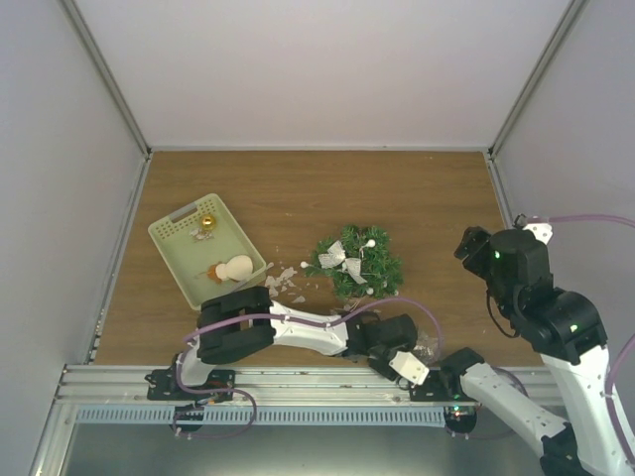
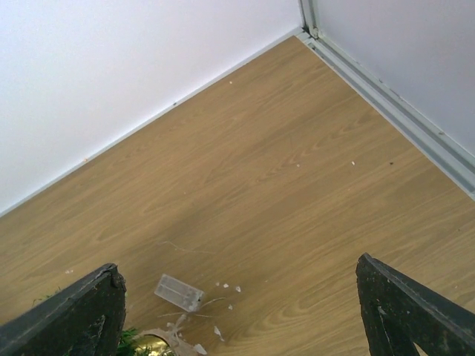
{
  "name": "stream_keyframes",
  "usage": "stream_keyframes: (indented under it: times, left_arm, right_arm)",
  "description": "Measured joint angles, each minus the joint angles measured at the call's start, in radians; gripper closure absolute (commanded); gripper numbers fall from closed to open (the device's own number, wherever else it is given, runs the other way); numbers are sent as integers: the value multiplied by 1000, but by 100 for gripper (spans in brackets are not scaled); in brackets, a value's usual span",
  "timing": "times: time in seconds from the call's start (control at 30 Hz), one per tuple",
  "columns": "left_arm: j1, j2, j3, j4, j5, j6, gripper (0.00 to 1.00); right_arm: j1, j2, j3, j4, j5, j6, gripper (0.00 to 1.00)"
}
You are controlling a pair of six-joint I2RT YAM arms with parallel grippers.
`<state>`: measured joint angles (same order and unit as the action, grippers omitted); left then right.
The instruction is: Decorate the small christmas tree
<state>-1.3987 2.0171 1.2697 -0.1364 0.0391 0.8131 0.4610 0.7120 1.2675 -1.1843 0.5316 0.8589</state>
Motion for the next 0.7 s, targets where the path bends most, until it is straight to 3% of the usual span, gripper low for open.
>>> stream_keyframes:
  times: [0.17,0.7]
  left_arm:
    - [-11,27,21,25,-8,-8,30]
    - [-16,69,51,47,-21,-11,77]
  right_arm:
    - [0,-9,-12,13,-8,-10,15]
    - [0,-28,-36,29,-13,-17,13]
